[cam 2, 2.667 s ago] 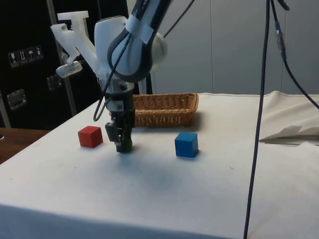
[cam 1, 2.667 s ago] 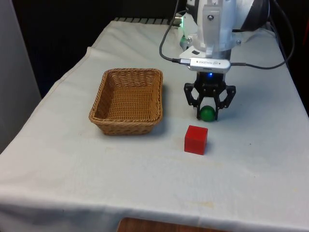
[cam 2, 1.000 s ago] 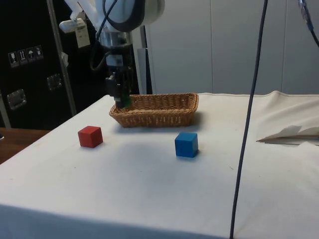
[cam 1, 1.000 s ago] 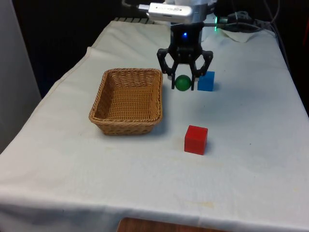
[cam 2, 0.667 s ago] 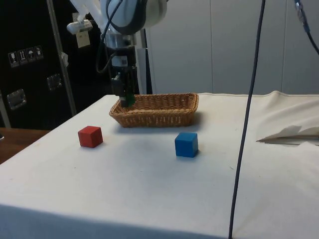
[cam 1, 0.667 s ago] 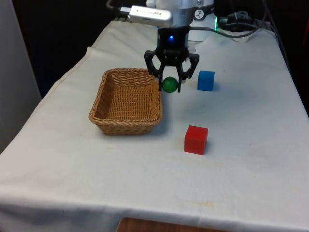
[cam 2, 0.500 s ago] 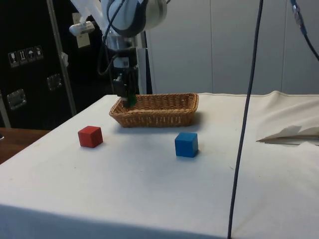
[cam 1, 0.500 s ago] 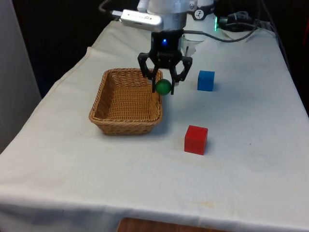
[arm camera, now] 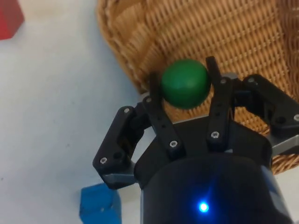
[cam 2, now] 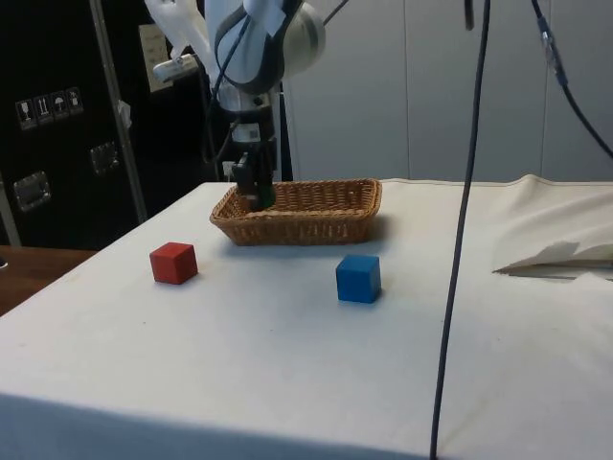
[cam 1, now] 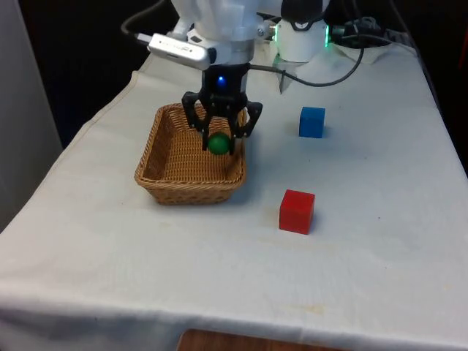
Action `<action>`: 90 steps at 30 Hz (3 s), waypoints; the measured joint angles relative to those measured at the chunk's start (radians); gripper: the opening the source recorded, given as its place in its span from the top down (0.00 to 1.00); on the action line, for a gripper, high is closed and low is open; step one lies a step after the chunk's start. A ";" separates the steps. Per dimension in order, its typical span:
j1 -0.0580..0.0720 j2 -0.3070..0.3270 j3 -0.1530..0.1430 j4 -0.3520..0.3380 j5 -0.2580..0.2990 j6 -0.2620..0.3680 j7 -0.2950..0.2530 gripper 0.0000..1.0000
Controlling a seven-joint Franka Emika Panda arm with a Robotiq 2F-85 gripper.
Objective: Place all non-red objects into the basket.
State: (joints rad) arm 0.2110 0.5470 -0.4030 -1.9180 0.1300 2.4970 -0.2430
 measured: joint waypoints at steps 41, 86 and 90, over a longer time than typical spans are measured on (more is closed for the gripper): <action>-0.024 0.065 -0.054 0.068 0.116 -0.030 -0.092 1.00; -0.020 -0.090 -0.083 0.044 0.096 -0.168 -0.106 0.00; -0.017 -0.124 -0.083 0.025 0.092 -0.186 -0.106 0.00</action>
State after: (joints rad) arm 0.1940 0.4230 -0.4860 -1.8930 0.2220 2.3110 -0.3490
